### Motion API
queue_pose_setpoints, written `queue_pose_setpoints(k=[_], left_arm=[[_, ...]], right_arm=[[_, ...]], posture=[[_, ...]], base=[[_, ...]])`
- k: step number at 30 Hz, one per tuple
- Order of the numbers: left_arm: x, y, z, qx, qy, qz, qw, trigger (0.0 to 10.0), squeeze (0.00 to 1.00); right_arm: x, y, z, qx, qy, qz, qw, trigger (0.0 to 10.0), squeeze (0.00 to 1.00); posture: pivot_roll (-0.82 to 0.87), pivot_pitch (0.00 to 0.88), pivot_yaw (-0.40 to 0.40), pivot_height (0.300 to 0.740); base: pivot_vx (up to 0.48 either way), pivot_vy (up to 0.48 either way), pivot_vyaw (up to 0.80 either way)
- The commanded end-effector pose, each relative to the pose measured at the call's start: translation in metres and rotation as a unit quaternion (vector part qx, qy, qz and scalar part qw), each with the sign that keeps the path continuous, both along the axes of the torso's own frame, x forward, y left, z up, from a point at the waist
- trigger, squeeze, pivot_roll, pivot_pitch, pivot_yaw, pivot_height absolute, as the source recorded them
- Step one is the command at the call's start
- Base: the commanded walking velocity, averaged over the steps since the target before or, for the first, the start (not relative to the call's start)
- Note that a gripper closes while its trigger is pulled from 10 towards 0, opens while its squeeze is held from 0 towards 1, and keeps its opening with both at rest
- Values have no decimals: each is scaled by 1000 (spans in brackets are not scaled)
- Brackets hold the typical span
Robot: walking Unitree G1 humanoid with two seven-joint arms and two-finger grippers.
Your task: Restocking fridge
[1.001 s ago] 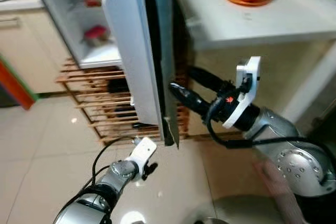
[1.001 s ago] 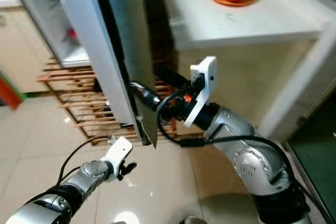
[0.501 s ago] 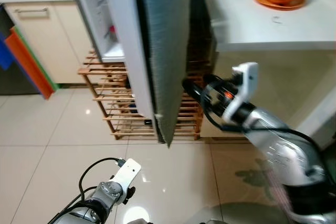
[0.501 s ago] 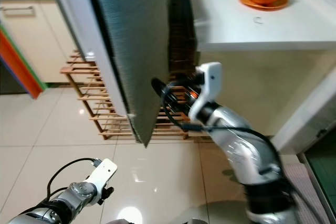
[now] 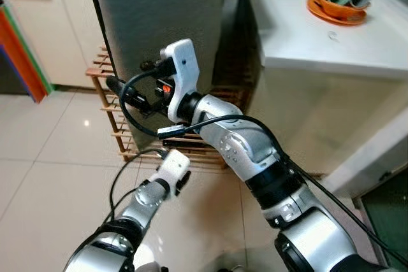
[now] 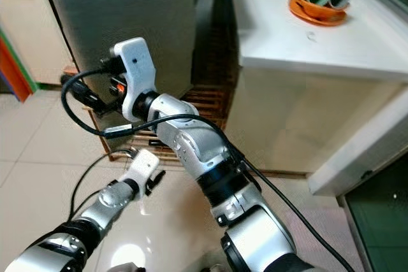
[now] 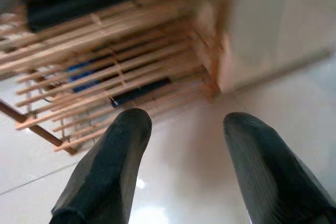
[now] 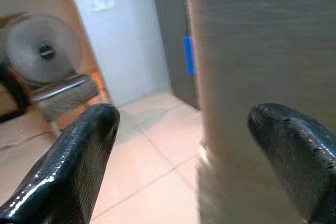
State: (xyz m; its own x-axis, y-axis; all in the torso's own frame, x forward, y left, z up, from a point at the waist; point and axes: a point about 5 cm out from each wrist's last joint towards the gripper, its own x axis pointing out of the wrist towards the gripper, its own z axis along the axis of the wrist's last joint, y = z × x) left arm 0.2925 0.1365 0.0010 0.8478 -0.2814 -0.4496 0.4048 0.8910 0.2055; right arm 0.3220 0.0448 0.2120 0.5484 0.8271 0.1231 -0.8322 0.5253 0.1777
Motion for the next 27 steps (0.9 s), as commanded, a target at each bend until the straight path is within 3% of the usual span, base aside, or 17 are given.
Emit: queue_pose_setpoints(k=[1, 3, 5, 6, 7, 8, 10, 12, 13, 15, 16, 18, 20, 23, 27], left_arm=[[7, -11, 14, -32, -45, -6, 998, 10000, 0], [15, -16, 35, -43, -115, -6, 992, 10000, 0], [21, -18, 50, -64, -155, 2, 986, 10000, 0], [27, -17, 66, -93, -187, 20, 978, 10000, 0], [27, -17, 66, -93, -187, 20, 978, 10000, 0], [29, -16, 72, -104, -197, 25, 975, 10000, 0], [34, -12, 86, -142, -216, 48, 965, 10000, 0], [39, -6, 95, -167, -217, 76, 959, 10000, 0], [39, -6, 95, -167, -217, 76, 959, 10000, 0], [42, 0, 99, -182, -209, 101, 955, 10000, 0], [41, -10, 98, -169, -190, 58, 965, 10000, 0], [41, -10, 98, -169, -190, 58, 965, 10000, 0], [40, -16, 104, -177, -192, 32, 965, 10000, 0], [45, -21, 129, -173, -252, 16, 952, 10000, 0], [49, -19, 153, -164, -307, 19, 938, 10000, 0]], right_arm=[[1, 7, 18, 27, -29, -8, 999, 10000, 0], [13, -20, 9, 14, -47, -83, 995, 10000, 0], [21, -50, -5, -12, -55, -161, 985, 10000, 0], [26, -83, -18, -51, -71, -250, 964, 10000, 0], [26, -83, -18, -51, -71, -250, 964, 10000, 0], [28, -94, -23, -64, -77, -279, 955, 10000, 0], [27, -129, -39, -79, -68, -352, 930, 10000, 0], [16, -167, -62, -101, -44, -424, 899, 10000, 0], [16, -167, -62, -101, -44, -424, 899, 10000, 0], [2, -194, -78, -118, -33, -473, 873, 10000, 0], [-12, -211, -91, -137, -32, -501, 854, 10000, 0], [-12, -211, -91, -137, -32, -501, 854, 10000, 0], [-23, -220, -99, -142, -31, -521, 841, 10000, 0], [-34, -229, -114, -163, -28, -545, 822, 10000, 0], [-39, -227, -120, -165, -17, -558, 813, 10000, 0]], posture=[[41, 7, -94, 725], [40, 10, -85, 725], [21, 10, -67, 725], [-1, 6, -53, 725], [-1, 6, -53, 725], [-1, 6, -53, 725], [-19, 2, -43, 725], [-58, 0, -13, 725], [-58, 0, -13, 725], [-75, 0, -1, 725], [-96, 0, 14, 725], [-96, 0, 14, 725], [-107, 0, 27, 725], [-112, 0, 32, 725], [-119, 0, 33, 725]], base=[[0, 0, 0], [0, 0, 0], [0, 0, 0], [0, 0, 0], [0, 0, 0], [0, 0, 0], [0, 0, 0], [0, 0, 0], [0, 0, 0], [0, 0, 0], [0, 0, 0], [0, 0, 0], [0, 0, 0], [0, 0, 0], [254, 214, 0]])
